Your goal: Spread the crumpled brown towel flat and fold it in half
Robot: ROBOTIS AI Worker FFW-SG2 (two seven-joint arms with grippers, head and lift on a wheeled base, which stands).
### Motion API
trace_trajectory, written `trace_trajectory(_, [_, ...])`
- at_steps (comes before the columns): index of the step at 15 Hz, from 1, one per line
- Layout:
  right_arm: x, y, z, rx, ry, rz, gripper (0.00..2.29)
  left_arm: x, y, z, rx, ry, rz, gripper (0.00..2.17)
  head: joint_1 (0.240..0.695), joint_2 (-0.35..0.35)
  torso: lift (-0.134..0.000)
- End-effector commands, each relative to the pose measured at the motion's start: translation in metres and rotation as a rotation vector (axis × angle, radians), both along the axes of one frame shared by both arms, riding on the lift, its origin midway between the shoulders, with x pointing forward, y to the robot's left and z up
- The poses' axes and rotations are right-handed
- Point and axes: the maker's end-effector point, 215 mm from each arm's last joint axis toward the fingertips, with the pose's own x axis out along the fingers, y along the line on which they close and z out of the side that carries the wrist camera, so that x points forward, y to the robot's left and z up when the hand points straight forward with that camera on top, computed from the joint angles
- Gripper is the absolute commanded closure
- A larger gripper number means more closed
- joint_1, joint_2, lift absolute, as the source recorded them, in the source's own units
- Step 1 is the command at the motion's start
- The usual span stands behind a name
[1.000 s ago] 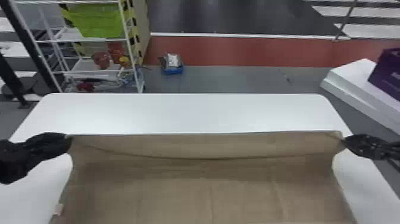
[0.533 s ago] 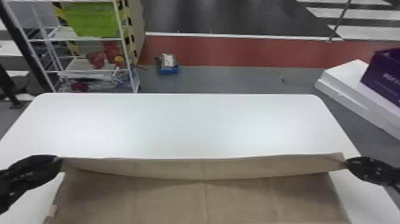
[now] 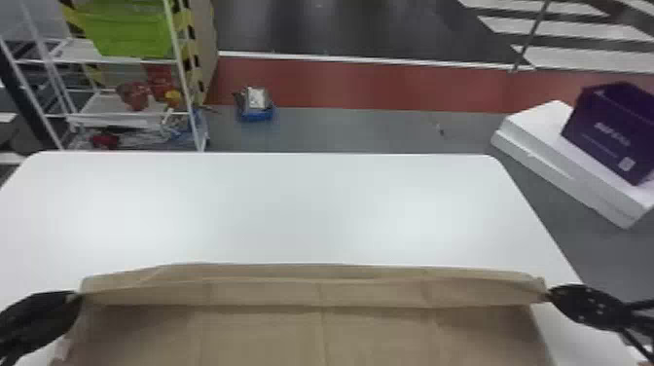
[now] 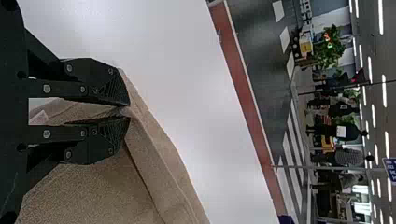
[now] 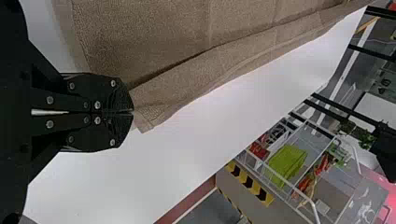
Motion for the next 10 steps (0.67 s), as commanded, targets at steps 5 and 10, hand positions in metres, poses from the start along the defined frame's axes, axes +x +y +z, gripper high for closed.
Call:
trace_trajectory(5, [0.015, -0.026, 0.023, 0.012, -0.103, -0.054, 1.36, -0.004, 0.016, 0.014, 0.004, -0.028, 0.03, 0.97, 0.695, -0.118, -0.124])
trace_trajectory(10, [-0.002, -0.022, 0.01, -0.03, -0.149, 0.013, 1.35, -0.019, 0.015, 0.0, -0.008, 0.003, 0.034, 0.97, 0.695, -0.13, -0.124])
